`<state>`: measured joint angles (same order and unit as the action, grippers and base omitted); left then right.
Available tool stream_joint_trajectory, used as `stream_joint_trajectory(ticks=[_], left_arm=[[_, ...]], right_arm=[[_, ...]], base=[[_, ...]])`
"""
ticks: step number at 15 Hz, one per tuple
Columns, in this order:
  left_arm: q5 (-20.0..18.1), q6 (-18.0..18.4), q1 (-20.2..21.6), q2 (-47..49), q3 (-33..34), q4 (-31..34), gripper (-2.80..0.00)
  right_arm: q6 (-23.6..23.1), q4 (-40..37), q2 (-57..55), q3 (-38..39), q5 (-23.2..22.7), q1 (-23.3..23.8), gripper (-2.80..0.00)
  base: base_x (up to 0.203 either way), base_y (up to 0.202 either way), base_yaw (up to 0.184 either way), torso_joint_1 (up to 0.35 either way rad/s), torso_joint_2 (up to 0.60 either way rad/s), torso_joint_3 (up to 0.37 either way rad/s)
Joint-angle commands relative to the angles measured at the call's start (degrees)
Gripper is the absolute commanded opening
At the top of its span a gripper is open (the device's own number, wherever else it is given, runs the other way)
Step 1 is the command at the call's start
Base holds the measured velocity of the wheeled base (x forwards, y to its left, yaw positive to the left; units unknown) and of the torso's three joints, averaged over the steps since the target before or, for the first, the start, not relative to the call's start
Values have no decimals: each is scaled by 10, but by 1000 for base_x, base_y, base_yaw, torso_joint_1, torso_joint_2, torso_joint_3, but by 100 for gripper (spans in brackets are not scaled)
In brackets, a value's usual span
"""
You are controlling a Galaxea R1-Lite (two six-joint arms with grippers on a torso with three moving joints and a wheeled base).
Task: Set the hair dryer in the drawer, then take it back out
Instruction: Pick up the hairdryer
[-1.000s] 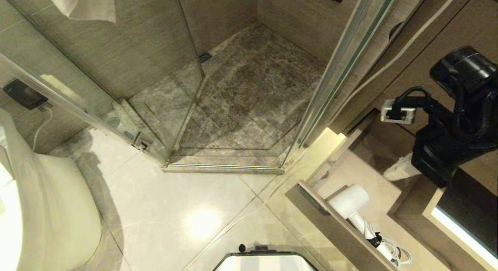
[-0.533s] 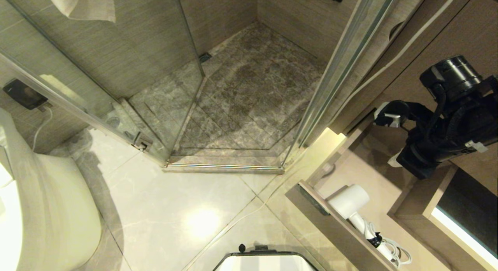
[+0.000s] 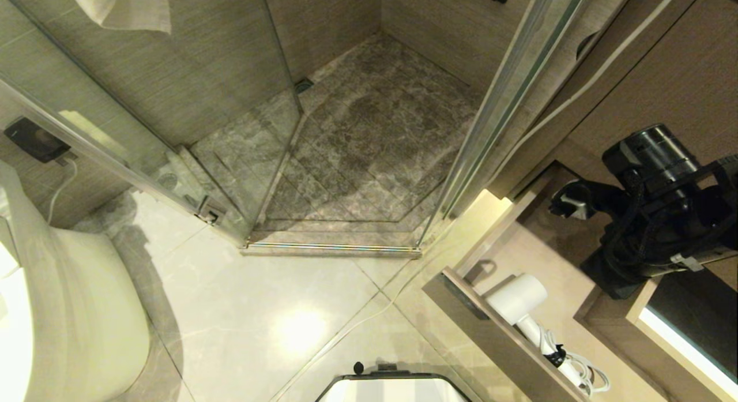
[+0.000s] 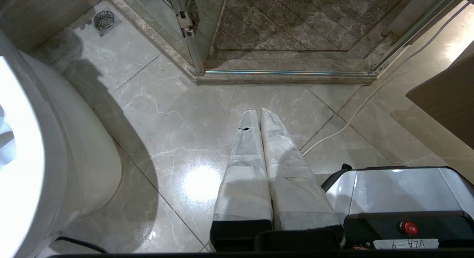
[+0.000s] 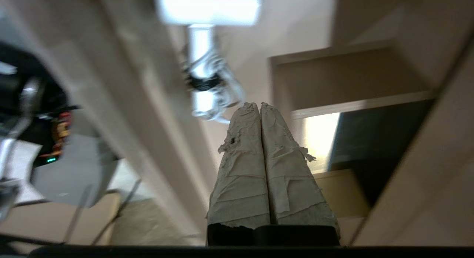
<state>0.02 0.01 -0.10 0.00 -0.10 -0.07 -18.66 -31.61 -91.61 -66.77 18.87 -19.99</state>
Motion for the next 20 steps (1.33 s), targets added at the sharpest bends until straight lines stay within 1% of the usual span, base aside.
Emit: stream_joint_trajectory(ticks=[1,2,4,6,7,9,10,14,16,20], left_arm=[[1,1,0,1,0,0,-280],[1,1,0,1,0,0,-280],[0,1,0,1,0,0,-280],[1,0,0,1,0,0,-280],[1,0,0,1,0,0,-280],[1,1,0,1,0,0,-280],[0,0,0,1,0,0,-280],[1,0,0,1,0,0,-280],[1,1,0,1,0,0,-280],[0,1,0,1,0,1,-280]], right_arm=[[48,-4,-17,16,-6,-30,-280],[54,-3,-20,20,-25,-34,-280],[57,10,-38,25,-87,-38,-280],[79,28,-68,19,-103,-36,-280],[103,31,-85,6,-107,-34,-280],[132,34,-111,-13,-110,-30,-280],[163,37,-122,-19,-111,-28,-280],[166,36,-152,-40,-109,3,-280],[166,38,-174,-56,-111,28,-280],[172,44,-198,-67,-111,53,-280]], base=[[0,0,0,0,0,0],[0,0,0,0,0,0],[0,0,0,0,0,0],[0,0,0,0,0,0],[0,0,0,0,0,0],[0,0,0,0,0,0],[0,0,0,0,0,0],[0,0,0,0,0,0],[0,0,0,0,0,0],[0,0,0,0,0,0]])
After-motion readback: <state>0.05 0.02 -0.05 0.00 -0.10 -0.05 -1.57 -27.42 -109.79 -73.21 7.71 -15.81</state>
